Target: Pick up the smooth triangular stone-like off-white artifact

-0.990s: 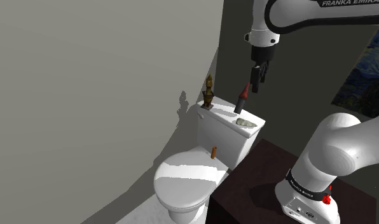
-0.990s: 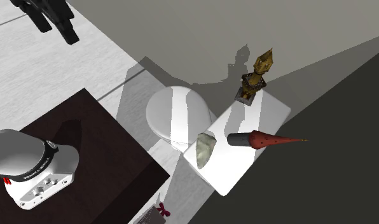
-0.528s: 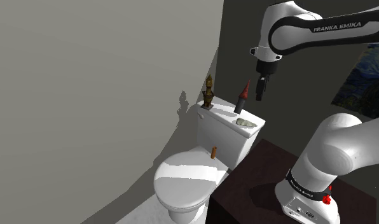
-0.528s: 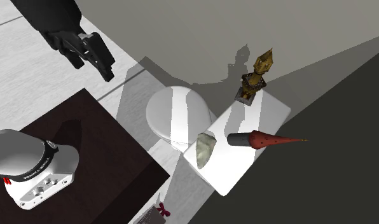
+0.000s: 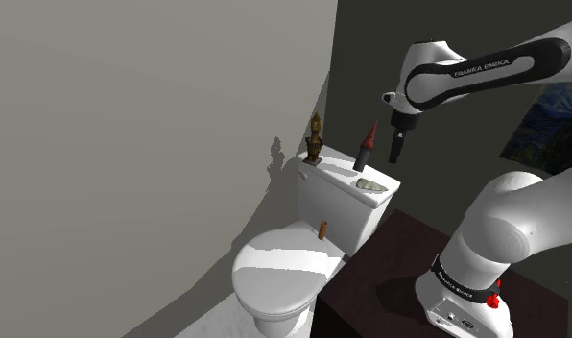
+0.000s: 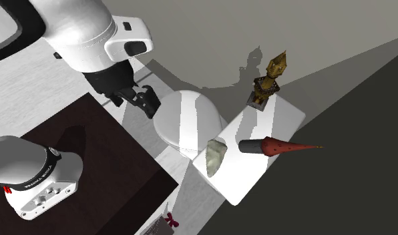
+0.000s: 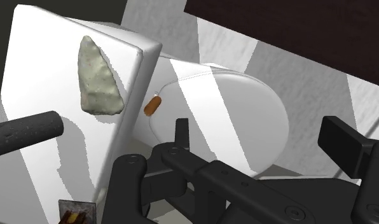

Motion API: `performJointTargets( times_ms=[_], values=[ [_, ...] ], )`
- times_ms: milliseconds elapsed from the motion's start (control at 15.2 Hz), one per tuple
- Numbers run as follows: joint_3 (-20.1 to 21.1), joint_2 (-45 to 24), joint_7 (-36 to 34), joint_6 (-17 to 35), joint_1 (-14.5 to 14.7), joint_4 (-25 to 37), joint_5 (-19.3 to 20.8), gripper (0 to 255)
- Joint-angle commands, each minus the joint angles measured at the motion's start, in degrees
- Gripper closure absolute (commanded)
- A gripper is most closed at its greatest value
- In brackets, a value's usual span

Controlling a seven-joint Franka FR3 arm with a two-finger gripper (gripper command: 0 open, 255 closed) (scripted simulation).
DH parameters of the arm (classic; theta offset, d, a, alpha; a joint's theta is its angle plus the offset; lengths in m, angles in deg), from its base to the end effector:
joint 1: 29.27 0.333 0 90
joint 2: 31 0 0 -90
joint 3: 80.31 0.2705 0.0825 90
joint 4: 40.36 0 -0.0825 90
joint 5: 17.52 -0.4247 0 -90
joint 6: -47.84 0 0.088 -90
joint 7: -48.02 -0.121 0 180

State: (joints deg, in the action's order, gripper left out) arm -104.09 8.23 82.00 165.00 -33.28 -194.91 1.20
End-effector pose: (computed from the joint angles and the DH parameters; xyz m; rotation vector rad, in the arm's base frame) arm 0.3644 -0.1825 0.3490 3.0629 0.5329 -0.0122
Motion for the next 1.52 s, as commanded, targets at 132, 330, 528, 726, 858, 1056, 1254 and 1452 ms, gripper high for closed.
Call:
performJointTargets(
  times_ms=[132, 330, 528, 726, 858, 1056, 1254, 1452],
  values=[
    [-7.26, -7.10, 7.00, 9.57, 0.54, -0.43, 1.11, 0],
    [-13.21, -13.87, 13.21, 16.55, 2.53, 0.57, -0.27, 0],
    [-19.91, -21.77, 21.35, 23.27, 6.46, 2.44, -5.02, 0],
    [-27.57, -31.33, 33.70, 29.00, 13.00, 5.24, -16.28, 0],
    [-31.52, -39.81, 46.61, 31.02, 17.42, 8.00, -30.60, 0],
    [-26.72, -52.70, 65.40, 29.62, 13.09, 13.96, -52.03, 0],
    [-18.34, -61.24, 75.45, 27.96, 3.89, 20.25, -62.13, 0],
    [-12.80, -68.69, 82.22, 26.22, -2.78, 26.86, -68.39, 0]
  ],
)
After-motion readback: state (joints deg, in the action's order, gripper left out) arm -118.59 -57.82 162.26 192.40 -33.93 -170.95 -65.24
